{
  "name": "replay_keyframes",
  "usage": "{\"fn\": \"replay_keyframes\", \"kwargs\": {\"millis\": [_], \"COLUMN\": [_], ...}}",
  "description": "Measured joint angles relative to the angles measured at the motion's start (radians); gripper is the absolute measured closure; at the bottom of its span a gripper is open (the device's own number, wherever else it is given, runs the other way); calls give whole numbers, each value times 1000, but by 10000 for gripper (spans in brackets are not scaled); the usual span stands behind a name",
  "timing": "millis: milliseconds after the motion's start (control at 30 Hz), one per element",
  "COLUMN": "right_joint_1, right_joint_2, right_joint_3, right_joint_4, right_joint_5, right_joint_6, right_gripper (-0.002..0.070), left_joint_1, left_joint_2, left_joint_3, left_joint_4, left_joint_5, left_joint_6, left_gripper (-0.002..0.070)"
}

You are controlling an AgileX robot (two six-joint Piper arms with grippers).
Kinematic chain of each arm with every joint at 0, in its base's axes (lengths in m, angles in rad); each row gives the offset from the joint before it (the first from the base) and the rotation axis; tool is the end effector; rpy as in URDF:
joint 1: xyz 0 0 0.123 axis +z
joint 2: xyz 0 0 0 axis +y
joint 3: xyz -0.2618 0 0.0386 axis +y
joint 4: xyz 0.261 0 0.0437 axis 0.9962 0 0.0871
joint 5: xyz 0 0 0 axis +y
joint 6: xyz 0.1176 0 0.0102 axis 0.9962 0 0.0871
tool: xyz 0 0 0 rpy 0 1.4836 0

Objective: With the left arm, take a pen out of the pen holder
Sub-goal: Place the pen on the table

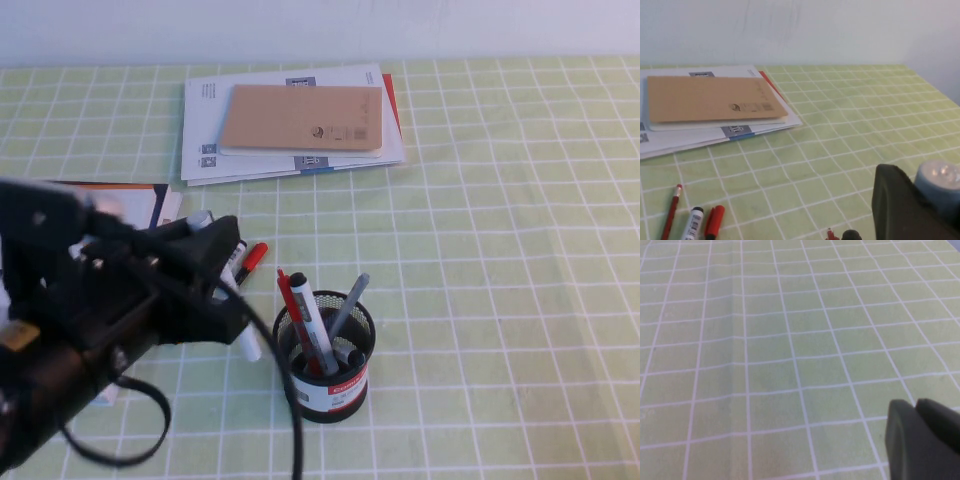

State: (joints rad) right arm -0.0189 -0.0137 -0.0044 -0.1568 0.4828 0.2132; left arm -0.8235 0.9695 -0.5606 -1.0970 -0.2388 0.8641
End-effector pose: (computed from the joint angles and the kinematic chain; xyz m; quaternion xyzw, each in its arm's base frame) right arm 0.1073 -0.0106 0.1635 0.0588 0.8234 -0.0144 0.5642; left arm 0.1904 -0.1691 0.2728 0.1659 0.7582 -0.2405 0.5829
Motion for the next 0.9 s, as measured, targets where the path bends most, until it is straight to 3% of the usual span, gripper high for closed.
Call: {"fn": "replay_keyframes", "kwargs": {"millis": [200, 367, 433, 600, 767, 900], "right_joint_1": [0, 0, 0, 0, 0, 0], "right_joint_2": [0, 0, 0, 0, 0, 0], "right_joint_3": [0, 0, 0, 0, 0, 0], "right_joint_4": [0, 0, 0, 0, 0, 0], "right_joint_5": [0, 0, 0, 0, 0, 0], "right_joint_6": [0, 0, 0, 0, 0, 0], "right_gripper": [689, 689, 689, 689, 689, 689], "left_joint_1": [188, 327, 349, 356, 356, 356], "left_joint_2": [-68, -35, 5, 146, 326, 491], "left_joint_3": [47, -34, -82, -209, -376, -556], "left_joint_4": [858, 1341, 1420, 1464, 1432, 1321], "left_joint_5": [170, 447, 518, 596, 751, 869], "left_joint_6": [-874, -1286, -1337, -1316, -1192, -1015], "left_gripper": [580, 580, 580, 580, 580, 580]}}
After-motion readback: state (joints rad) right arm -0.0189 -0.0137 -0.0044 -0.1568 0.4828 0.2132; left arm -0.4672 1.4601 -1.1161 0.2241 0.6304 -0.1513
